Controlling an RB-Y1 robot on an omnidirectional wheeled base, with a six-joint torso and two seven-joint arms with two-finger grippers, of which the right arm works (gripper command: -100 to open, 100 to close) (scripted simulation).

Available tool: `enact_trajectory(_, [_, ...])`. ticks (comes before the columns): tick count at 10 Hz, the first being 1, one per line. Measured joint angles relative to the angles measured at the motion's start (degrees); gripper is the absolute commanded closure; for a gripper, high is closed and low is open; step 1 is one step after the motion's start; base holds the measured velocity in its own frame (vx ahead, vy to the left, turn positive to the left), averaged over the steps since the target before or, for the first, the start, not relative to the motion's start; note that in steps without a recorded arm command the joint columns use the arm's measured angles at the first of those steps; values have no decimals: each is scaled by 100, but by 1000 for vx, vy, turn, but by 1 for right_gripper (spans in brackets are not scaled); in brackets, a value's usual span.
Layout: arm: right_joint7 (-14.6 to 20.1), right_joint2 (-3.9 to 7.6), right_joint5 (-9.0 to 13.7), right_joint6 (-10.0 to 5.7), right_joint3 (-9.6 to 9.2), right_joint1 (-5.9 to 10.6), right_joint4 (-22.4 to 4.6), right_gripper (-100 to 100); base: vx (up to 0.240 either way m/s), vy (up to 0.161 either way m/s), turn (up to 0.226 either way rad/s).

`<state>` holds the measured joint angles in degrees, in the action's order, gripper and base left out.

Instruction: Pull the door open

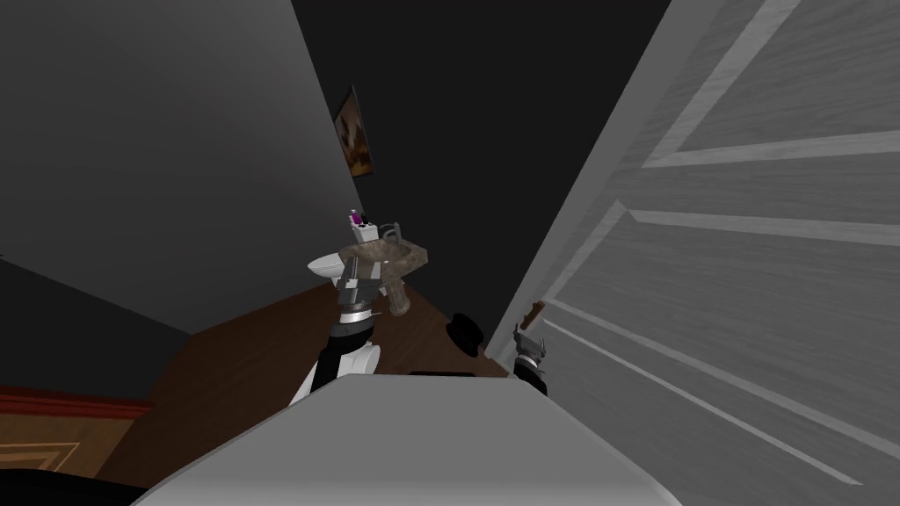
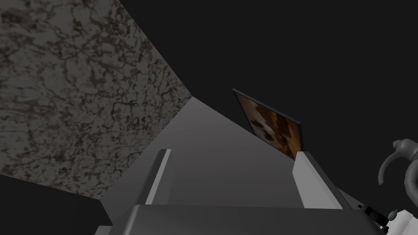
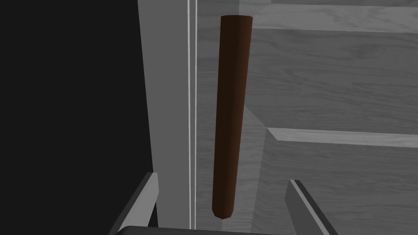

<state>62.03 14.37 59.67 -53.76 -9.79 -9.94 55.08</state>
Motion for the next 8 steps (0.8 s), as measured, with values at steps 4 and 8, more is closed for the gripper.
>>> enact_trajectory(4, [337,282,16,28,-7,-120,-50,-100,91,7,-2])
enact_trajectory(8, [769,566,5,-12,-42,-128,-321,-100,101,-3,0])
